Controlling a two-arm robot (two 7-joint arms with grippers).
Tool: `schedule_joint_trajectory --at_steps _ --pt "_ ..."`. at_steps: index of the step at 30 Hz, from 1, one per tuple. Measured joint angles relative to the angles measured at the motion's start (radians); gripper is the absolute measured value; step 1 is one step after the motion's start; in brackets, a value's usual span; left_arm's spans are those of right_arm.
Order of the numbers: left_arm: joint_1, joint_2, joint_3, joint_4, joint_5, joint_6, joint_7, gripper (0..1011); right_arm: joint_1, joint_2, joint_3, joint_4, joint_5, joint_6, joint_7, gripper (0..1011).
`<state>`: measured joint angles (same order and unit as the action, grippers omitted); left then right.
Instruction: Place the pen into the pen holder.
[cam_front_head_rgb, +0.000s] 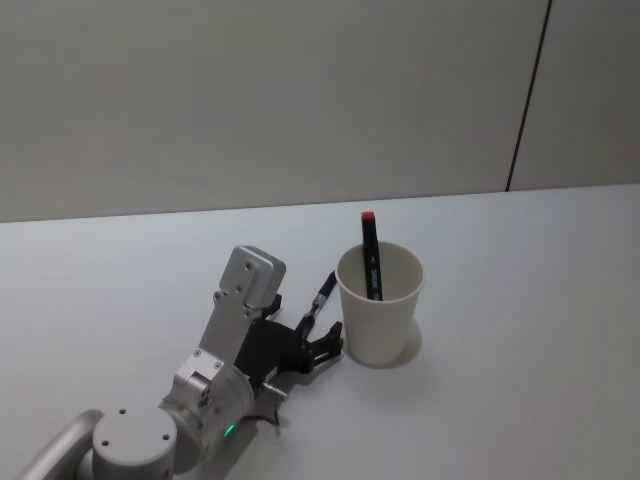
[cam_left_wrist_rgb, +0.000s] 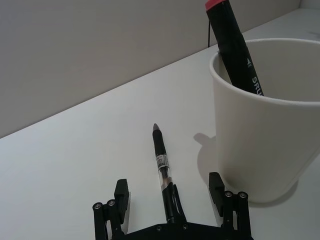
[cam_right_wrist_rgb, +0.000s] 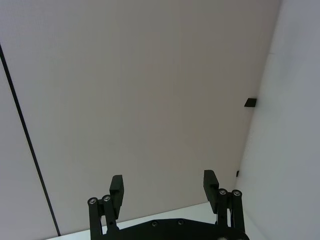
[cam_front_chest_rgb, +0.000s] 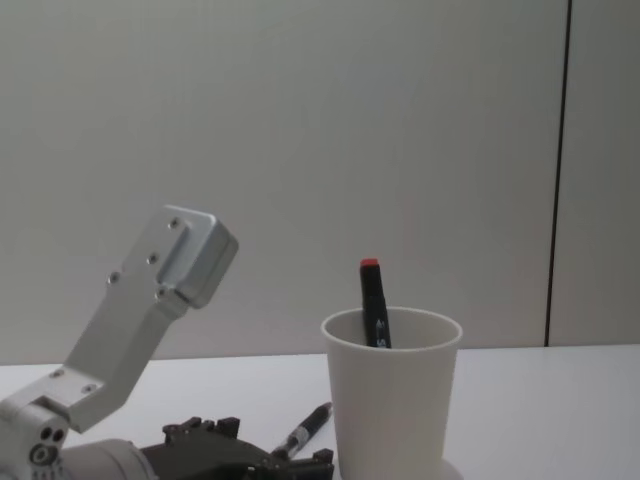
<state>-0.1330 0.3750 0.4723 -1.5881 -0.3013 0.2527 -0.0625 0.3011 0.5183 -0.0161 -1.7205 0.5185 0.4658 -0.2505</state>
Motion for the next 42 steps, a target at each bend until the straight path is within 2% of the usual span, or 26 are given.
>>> schedule_joint_trajectory --at_steps 6,9,23,27,31,36,42 --pt "0.0 0.0 0.0 0.001 0.0 0.001 -0.002 1001 0.0 0.0 0.0 0.0 0.0 0.0 0.0 1001" --pt "0.0 -0.001 -0.001 0.001 0.0 0.001 -0.003 969 0.0 0.0 0.0 0.0 0.0 0.0 0.0 1001" --pt "0.0 -0.001 -0.001 0.001 0.0 0.002 -0.004 589 0.0 0.0 0.0 0.0 0.0 0.0 0.0 1002" --pt "0.0 -0.001 -0.001 0.001 0.0 0.002 -0.005 426 0.0 0.0 0.0 0.0 0.0 0.0 0.0 1001" --pt "0.0 -0.001 -0.001 0.001 0.0 0.002 -0.005 330 0.0 0.0 0.0 0.0 0.0 0.0 0.0 1001" --pt "0.0 -0.001 -0.001 0.001 0.0 0.001 -0.005 160 0.0 0.0 0.0 0.0 0.0 0.0 0.0 1001" --pt "0.0 -0.001 -0.001 0.001 0.0 0.001 -0.005 78 0.0 0.0 0.0 0.0 0.0 0.0 0.0 1002"
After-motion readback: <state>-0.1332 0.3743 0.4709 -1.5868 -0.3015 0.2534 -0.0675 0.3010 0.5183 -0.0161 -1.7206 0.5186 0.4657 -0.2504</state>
